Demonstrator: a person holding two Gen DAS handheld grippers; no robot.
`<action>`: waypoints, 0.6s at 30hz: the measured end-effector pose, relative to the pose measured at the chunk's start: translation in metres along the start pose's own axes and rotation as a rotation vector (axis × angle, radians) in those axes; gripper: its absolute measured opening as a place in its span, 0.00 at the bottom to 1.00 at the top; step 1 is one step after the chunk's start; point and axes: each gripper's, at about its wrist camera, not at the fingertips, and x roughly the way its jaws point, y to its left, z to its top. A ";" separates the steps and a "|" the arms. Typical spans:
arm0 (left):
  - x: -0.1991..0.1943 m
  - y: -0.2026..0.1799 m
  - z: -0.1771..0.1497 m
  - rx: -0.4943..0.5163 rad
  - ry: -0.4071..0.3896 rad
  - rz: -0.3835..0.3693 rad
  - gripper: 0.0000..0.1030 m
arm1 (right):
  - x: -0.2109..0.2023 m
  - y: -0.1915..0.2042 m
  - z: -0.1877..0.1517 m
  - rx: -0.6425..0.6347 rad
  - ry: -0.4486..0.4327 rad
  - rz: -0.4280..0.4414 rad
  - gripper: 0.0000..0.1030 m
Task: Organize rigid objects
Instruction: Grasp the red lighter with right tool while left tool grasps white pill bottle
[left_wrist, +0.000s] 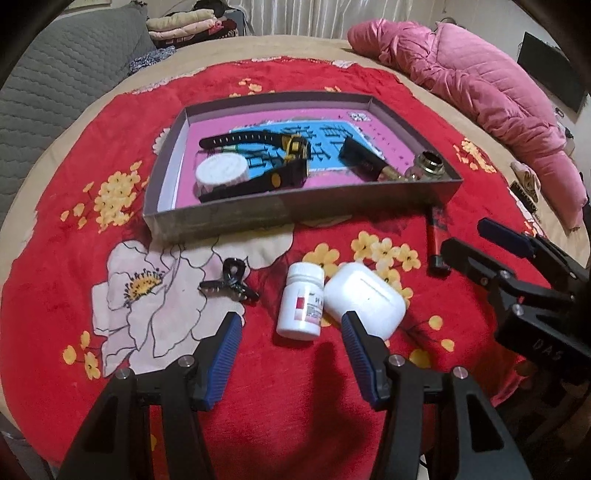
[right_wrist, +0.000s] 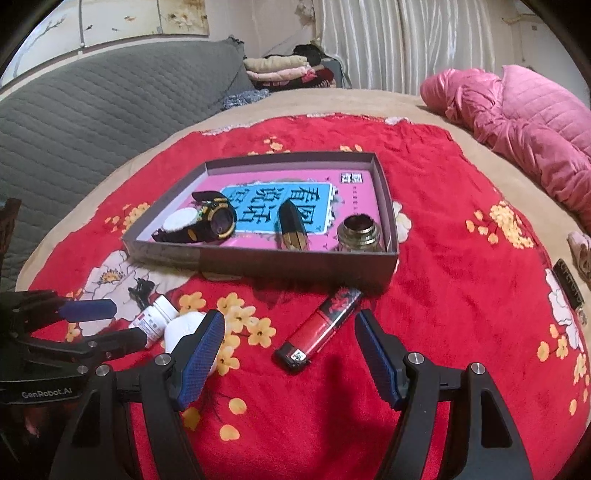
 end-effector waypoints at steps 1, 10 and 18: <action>0.002 0.000 0.000 -0.001 0.004 0.002 0.54 | 0.001 -0.001 -0.001 0.003 0.003 -0.003 0.72; 0.020 0.001 0.000 -0.014 0.036 0.015 0.52 | 0.013 -0.008 -0.005 0.019 0.046 -0.022 0.72; 0.031 0.004 0.005 -0.022 0.039 0.001 0.39 | 0.036 -0.014 -0.007 0.051 0.100 -0.064 0.72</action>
